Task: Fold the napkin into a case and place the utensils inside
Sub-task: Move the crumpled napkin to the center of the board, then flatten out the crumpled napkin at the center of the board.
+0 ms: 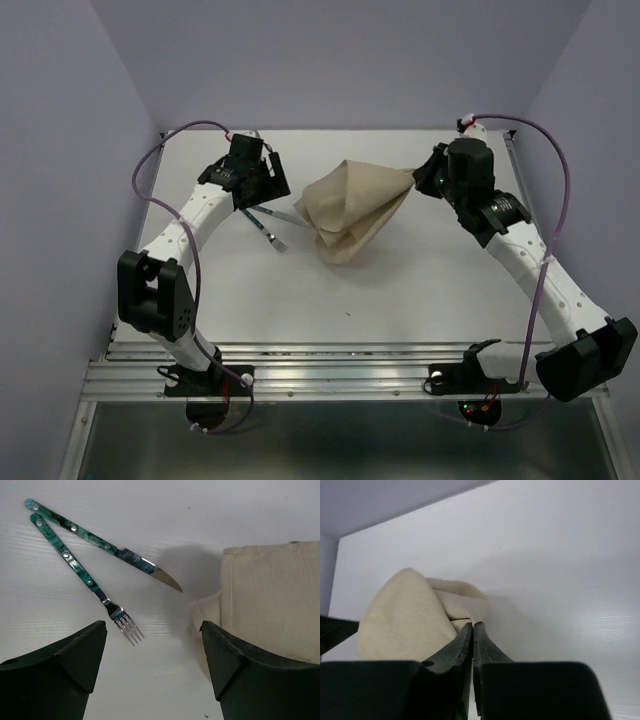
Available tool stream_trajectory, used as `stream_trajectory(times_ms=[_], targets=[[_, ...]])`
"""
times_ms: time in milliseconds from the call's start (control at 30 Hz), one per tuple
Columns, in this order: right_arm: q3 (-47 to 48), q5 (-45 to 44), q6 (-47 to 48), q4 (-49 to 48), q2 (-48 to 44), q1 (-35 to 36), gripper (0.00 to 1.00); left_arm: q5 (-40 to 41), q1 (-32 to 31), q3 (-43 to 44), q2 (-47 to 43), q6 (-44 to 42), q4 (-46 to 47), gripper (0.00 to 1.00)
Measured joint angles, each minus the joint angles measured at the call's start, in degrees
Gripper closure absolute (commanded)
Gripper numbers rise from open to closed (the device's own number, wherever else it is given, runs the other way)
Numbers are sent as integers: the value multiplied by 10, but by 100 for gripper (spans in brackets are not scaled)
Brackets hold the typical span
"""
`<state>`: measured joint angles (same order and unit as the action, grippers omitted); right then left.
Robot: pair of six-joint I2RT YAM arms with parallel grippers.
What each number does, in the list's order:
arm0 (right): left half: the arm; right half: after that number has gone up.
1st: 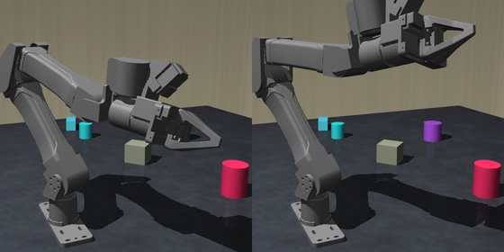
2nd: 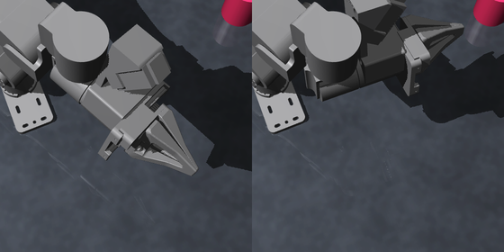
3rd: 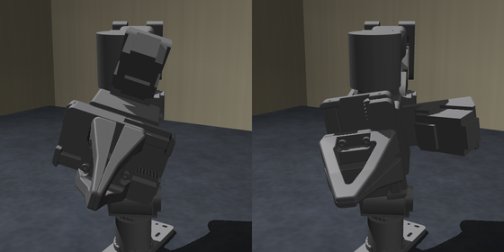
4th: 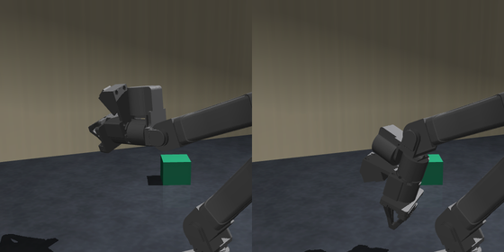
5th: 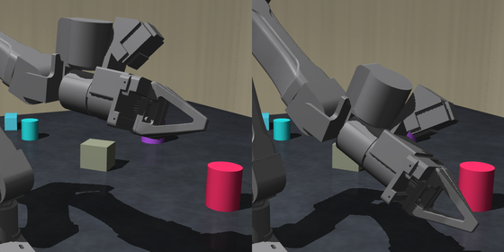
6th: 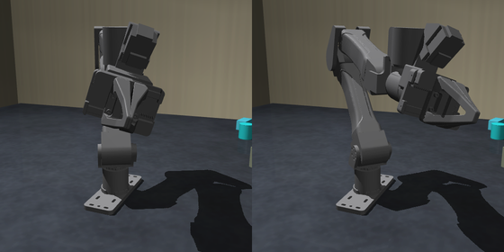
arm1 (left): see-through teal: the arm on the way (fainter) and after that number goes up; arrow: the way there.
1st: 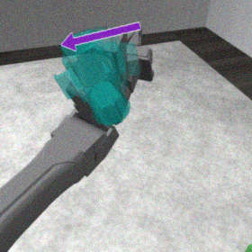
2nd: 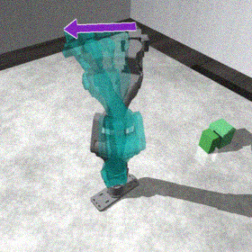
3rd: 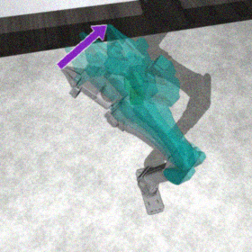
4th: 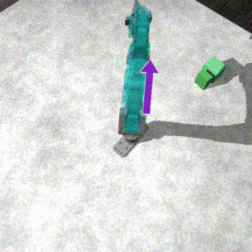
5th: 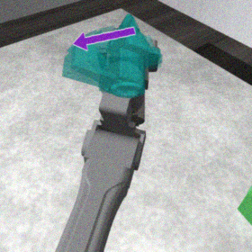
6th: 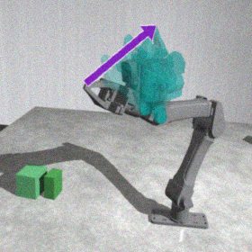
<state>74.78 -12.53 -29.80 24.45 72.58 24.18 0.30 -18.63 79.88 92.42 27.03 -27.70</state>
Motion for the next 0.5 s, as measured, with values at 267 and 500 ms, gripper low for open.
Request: stream_trajectory(times_ms=[267, 500], targets=[[-99, -21, 2, 9, 84, -141, 35, -16, -15, 0, -1, 0, 0, 12], [-132, 19, -3, 38, 77, -140, 35, -22, -71, -19, 1, 6, 11, 17]])
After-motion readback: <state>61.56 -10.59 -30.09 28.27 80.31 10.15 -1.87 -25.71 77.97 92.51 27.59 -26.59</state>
